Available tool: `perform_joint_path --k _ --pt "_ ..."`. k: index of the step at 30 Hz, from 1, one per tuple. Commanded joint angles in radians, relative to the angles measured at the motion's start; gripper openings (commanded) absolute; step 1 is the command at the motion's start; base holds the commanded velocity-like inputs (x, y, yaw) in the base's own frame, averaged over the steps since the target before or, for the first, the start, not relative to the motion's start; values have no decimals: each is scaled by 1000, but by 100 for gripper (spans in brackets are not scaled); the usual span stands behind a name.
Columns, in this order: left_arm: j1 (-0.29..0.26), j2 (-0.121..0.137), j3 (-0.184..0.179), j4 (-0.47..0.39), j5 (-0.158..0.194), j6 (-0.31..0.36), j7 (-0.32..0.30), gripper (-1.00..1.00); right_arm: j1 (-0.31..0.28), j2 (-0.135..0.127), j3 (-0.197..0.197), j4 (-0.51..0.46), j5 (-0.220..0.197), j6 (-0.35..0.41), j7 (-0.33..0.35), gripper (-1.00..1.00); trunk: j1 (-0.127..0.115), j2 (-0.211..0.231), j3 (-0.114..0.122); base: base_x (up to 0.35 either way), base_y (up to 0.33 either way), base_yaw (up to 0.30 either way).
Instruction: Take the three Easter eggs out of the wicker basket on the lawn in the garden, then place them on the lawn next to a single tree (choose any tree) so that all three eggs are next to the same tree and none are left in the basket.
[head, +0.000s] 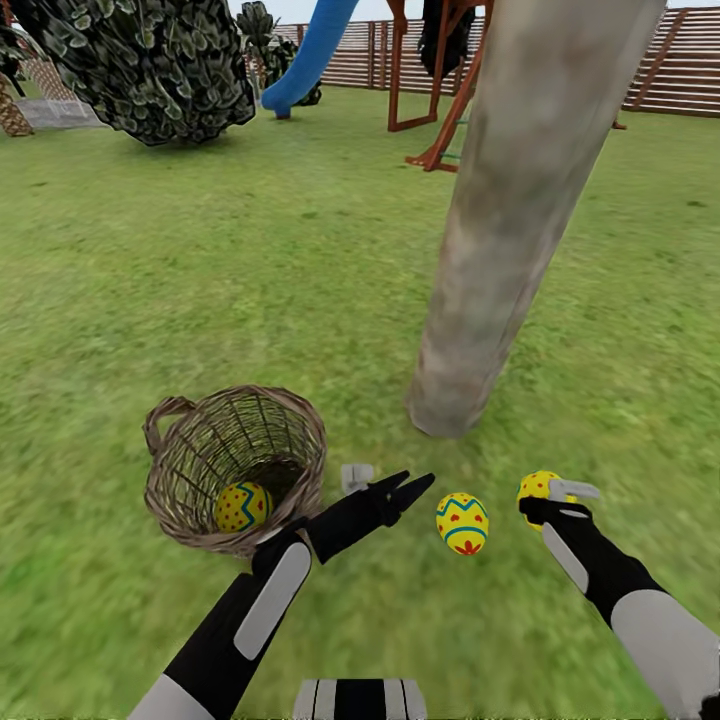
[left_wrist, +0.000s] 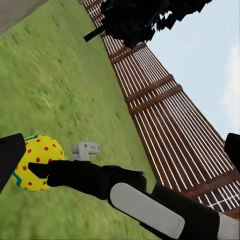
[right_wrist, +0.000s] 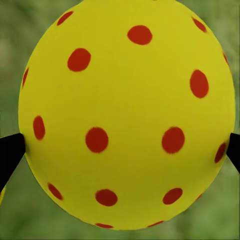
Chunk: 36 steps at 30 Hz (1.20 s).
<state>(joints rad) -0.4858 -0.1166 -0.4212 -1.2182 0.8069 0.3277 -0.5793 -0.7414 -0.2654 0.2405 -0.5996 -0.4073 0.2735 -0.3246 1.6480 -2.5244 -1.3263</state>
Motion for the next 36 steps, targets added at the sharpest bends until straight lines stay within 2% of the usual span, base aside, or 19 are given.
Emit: perform_joint_path --k 1,3,6,8,10,13,15,18,21,23,29,32,34,36 --pt "0 -1 0 0 10 9 -1 100 -2 -1 9 1 -8 3 -7 -100 0 0 -1 0 0 0" --pt "0 8 0 -8 9 5 -8 100 -4 0 12 5 -10 1 1 -100 0 0 -1 0 0 0" --pt "0 13 -2 -4 9 -3 -12 100 -5 -5 29 15 12 2 147 -100 0 0 -1 0 0 0" --pt "0 13 -5 -1 8 -3 -12 100 -5 -3 32 14 17 4 187 -100 0 0 -1 0 -91 0" --pt "0 12 -6 0 9 -3 -11 100 -5 -2 42 7 17 5 197 -100 0 0 -1 0 -288 0" --pt "0 12 -7 0 8 -2 -12 100 -6 -2 112 3 18 5 198 -100 0 0 -1 0 -307 65" --pt "0 12 -7 1 9 -4 -13 100 -6 -3 127 3 18 5 196 -100 0 0 -1 0 -85 254" --pt "0 12 -8 0 9 -4 -17 100 -6 -4 128 2 18 5 195 -100 0 0 -1 0 -7 84" --pt "0 13 -8 2 9 -3 -81 100 -6 -5 129 1 18 6 196 -100 0 0 -1 0 -1 8" --pt "0 14 -7 3 10 -3 -100 100 -6 -5 128 0 18 6 196 -100 0 0 -1 0 0 1" --pt "0 13 -7 4 11 -3 -96 100 -6 -6 126 0 18 6 196 -100 0 0 -1 0 0 0" --pt "0 14 -7 15 43 -2 -100 100 -6 -6 126 0 18 6 196 -100 0 0 -1 0 0 0" --pt "0 13 -6 59 92 -3 -101 100 -6 -6 126 0 18 6 196 -100 0 0 -1 0 0 0" --pt "0 3 -6 75 122 -3 -96 100 -6 -6 125 0 17 6 196 -100 1 -1 -9 0 0 0"
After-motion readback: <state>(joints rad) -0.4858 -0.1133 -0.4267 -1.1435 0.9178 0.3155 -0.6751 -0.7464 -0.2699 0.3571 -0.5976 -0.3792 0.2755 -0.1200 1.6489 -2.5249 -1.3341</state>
